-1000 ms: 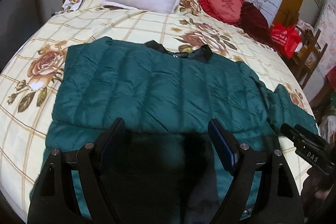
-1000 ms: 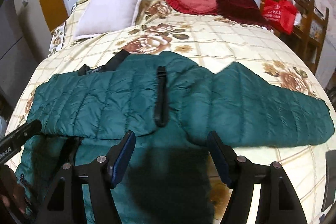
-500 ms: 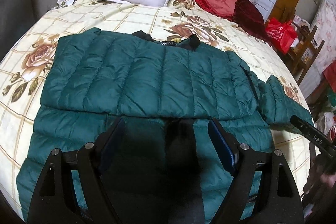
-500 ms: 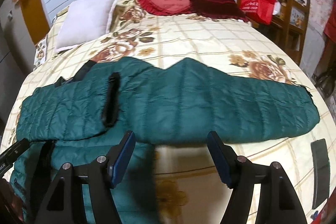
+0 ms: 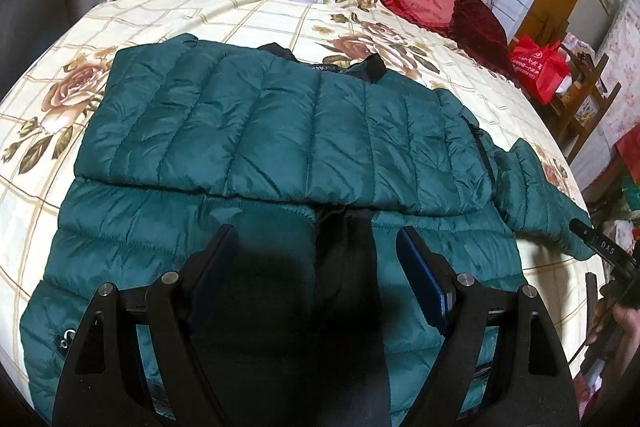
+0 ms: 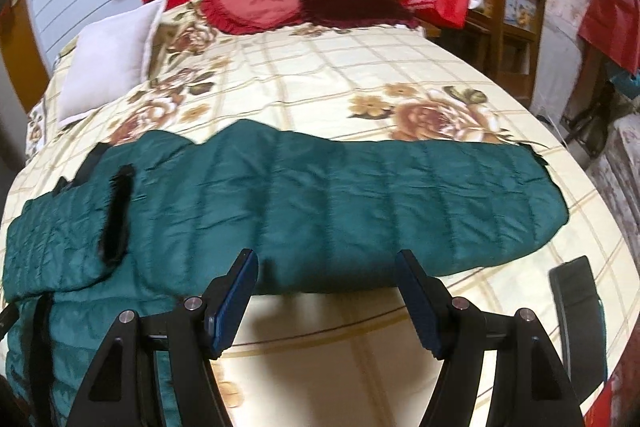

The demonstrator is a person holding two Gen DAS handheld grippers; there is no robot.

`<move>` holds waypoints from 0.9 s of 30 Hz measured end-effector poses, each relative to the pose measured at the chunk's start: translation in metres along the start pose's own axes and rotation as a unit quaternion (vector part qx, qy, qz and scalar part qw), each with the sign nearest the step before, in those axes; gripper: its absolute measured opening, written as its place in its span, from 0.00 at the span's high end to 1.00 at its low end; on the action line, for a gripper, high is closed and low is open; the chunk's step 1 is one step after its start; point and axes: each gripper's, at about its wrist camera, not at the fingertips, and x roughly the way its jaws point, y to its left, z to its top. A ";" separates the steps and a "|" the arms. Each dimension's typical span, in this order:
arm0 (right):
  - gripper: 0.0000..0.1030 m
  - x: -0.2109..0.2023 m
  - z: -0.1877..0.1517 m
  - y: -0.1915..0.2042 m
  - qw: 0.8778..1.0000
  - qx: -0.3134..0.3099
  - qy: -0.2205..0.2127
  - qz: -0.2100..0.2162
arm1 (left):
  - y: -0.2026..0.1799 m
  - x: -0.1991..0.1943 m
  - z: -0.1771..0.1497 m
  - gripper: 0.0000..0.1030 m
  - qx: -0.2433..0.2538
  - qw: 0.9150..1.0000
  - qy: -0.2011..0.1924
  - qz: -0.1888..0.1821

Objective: Fold large clothes
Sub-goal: 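Release the folded side and withdraw the right tool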

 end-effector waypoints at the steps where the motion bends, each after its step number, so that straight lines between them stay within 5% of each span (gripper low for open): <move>1: 0.34 0.002 0.001 -0.004 1.000 0.002 0.000 -0.003 | 0.000 0.000 0.000 0.21 0.001 1.000 0.000 0.000; 27: 0.34 0.042 0.019 -0.097 0.995 0.067 0.005 -0.071 | -0.004 0.012 -0.010 0.21 0.008 1.000 0.018 -0.002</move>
